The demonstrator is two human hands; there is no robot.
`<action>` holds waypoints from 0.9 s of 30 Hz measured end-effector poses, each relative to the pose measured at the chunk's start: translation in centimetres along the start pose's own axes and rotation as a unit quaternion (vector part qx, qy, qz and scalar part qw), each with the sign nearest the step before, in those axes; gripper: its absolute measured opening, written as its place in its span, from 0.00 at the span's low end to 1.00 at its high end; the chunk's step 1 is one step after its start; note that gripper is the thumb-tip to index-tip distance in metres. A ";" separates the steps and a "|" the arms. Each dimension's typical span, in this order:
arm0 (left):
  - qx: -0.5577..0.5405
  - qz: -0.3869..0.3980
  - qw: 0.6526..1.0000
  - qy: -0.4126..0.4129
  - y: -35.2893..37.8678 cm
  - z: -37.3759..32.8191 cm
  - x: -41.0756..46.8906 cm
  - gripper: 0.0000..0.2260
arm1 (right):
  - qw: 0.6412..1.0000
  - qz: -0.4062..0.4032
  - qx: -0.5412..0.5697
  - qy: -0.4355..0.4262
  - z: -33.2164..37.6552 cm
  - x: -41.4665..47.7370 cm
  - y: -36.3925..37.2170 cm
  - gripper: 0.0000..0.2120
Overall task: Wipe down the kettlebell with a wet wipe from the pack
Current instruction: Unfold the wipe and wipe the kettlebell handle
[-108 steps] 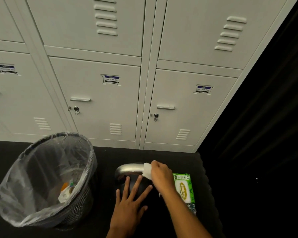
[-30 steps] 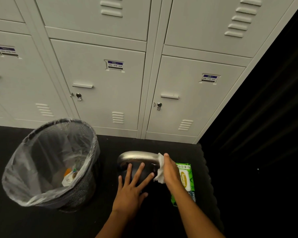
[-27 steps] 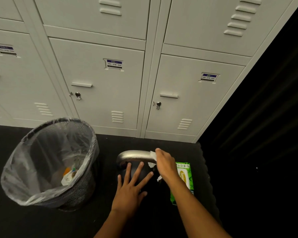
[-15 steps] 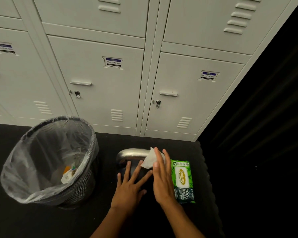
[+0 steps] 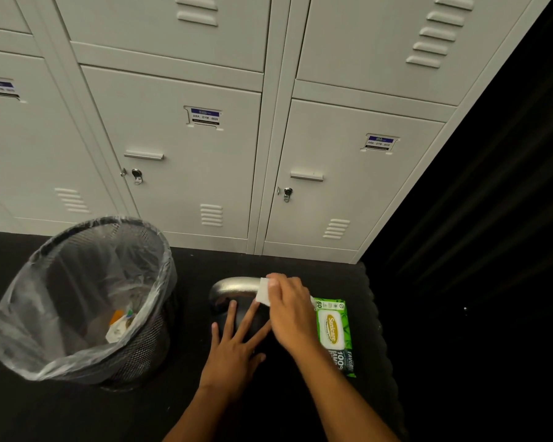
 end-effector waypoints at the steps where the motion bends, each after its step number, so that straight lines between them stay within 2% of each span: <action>1: 0.001 -0.001 1.000 -0.005 0.0 0.3 0.0 0.42 | 0.999 -0.015 -0.029 -0.032 0.3 -0.9 0.3 0.20; 4: -0.016 0.032 0.999 -0.013 1.1 0.6 -0.1 0.41 | 0.994 -0.044 -0.051 -0.083 -0.2 -3.1 1.1 0.24; 5: -0.014 0.021 1.000 -0.006 1.0 0.4 0.0 0.39 | 0.995 -0.051 -0.035 -0.083 -0.6 -3.5 1.1 0.23; 6: -0.008 0.004 1.000 0.002 0.6 0.2 0.1 0.38 | 0.995 -0.058 -0.008 -0.076 -1.0 -3.6 1.1 0.23; 11: -0.017 0.027 0.999 0.006 0.3 -0.4 0.1 0.38 | 0.984 -0.076 0.163 0.000 -3.1 -2.1 0.9 0.20; 16: -0.009 0.030 1.000 0.000 0.4 -0.2 0.0 0.36 | 0.985 0.032 0.122 0.121 -3.4 1.0 0.1 0.21; 18: -0.013 0.032 0.999 0.002 0.5 -0.2 0.1 0.37 | 0.993 0.039 0.077 0.086 -1.9 1.6 -0.1 0.20; 21: -0.012 0.029 0.999 0.004 0.6 0.0 0.2 0.38 | 1.000 0.003 -0.012 -0.006 0.1 0.2 0.5 0.18; 23: -0.009 0.034 0.999 0.005 0.7 0.0 0.0 0.35 | 0.997 -0.014 -0.047 -0.054 0.6 -1.8 1.1 0.21; 25: -0.008 0.051 0.999 0.003 0.9 -0.1 -0.2 0.33 | 0.996 -0.019 -0.036 -0.084 0.2 -3.4 1.5 0.23; 27: -0.007 0.047 0.999 -0.003 0.5 -0.2 -0.2 0.35 | 0.995 -0.029 0.024 -0.088 -0.8 -4.1 1.4 0.23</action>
Point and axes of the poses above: each hand's wrist, its own x-axis towards the middle knuckle, its own y-axis out of the palm, z = x × y, the point moved 10 cm from there along x, towards the middle knuckle, and after that the axes turned 6 degrees about -y, right-handed, at the moved point
